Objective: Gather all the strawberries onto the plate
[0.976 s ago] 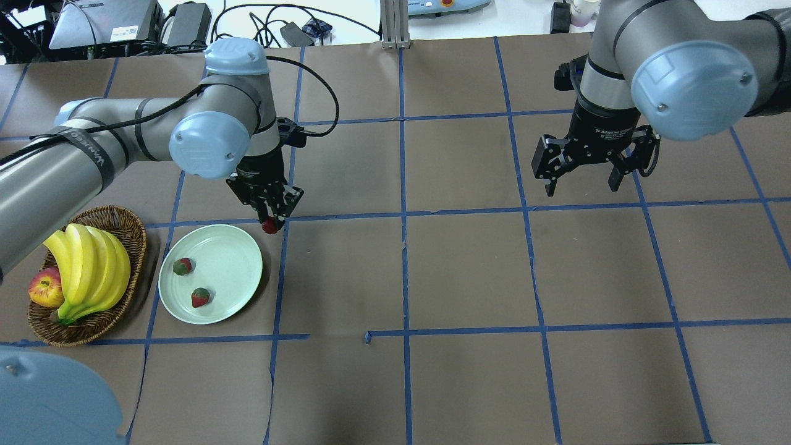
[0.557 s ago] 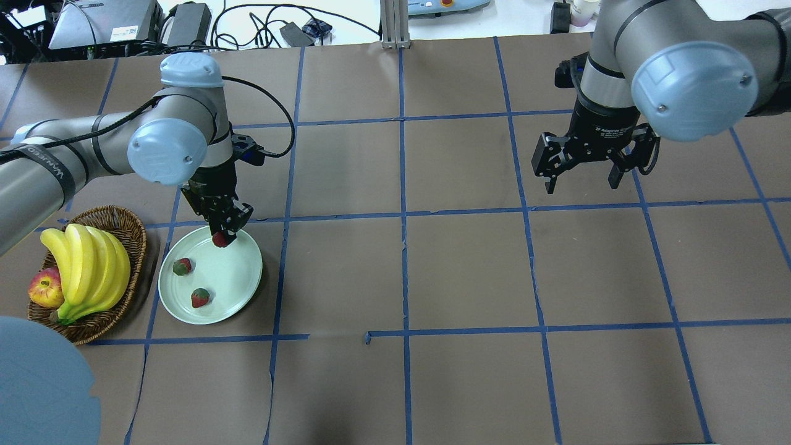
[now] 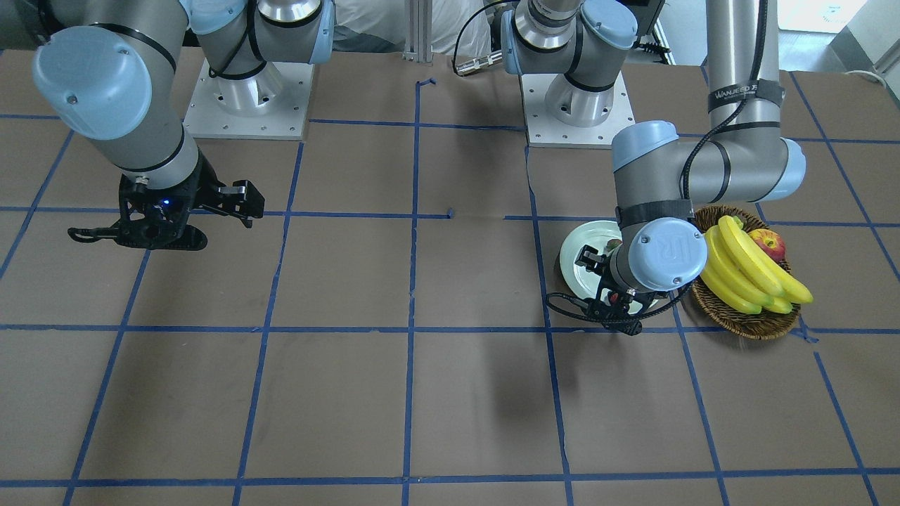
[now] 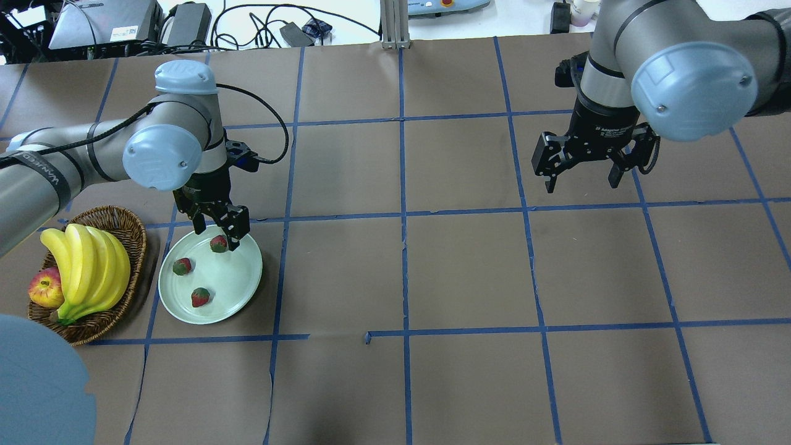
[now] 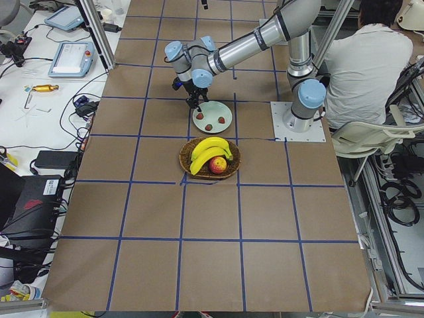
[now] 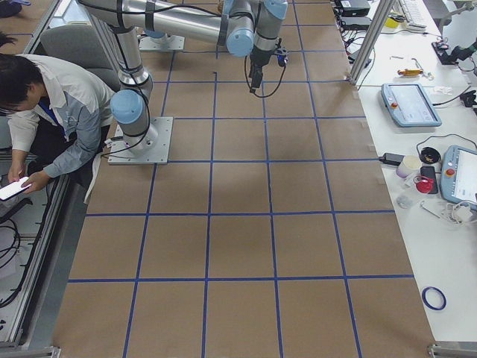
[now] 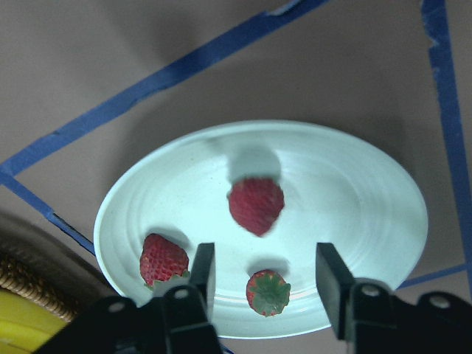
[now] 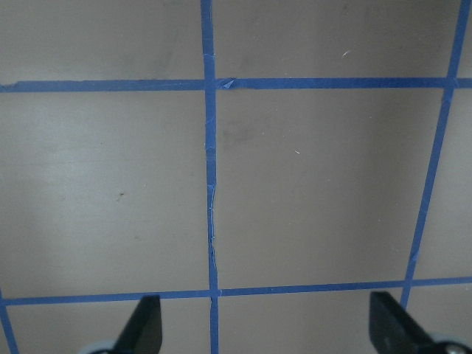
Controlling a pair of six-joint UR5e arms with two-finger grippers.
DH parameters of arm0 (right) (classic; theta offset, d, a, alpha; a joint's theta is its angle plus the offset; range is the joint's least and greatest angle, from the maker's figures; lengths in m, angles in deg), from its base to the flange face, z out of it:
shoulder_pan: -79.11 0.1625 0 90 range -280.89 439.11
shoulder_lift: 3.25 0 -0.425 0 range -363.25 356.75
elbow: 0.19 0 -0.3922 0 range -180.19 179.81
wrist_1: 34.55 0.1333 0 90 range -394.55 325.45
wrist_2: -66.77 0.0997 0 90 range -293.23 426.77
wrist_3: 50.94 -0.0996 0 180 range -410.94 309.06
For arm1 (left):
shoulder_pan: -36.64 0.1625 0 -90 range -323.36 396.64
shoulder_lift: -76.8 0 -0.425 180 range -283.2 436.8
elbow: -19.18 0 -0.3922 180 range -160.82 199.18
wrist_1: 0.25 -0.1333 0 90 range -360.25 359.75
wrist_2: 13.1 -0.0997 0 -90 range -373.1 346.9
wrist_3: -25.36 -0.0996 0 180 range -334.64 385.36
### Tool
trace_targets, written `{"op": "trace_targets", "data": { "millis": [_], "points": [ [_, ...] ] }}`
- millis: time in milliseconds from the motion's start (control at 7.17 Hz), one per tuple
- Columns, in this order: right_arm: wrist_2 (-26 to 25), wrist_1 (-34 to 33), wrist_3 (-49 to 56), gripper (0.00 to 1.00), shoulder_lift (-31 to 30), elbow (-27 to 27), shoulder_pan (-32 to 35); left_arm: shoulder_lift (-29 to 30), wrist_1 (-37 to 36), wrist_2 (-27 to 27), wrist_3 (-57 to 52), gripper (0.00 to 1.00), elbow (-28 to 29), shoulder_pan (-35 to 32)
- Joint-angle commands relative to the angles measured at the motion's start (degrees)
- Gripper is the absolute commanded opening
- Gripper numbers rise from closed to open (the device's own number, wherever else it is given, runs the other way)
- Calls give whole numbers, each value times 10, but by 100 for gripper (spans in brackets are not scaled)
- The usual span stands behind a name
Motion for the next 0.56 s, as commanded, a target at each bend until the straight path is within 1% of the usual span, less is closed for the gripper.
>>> {"op": "trace_targets", "data": {
  "millis": [0, 139, 279, 418],
  "points": [
    [-1, 10, 0, 100, -7, -5, 0, -33, -2, 14, 40, 100, 27, -15],
    [0, 15, -8, 100, -10, -9, 1, -47, -2, 76, 95, 100, 52, -17],
    [0, 31, -9, 100, -25, -18, 2, -58, -2, 83, 186, 100, 64, -22],
    [0, 75, -20, 100, -46, -38, 3, -85, -2, 88, 275, 100, 77, -41]
  ]
}}
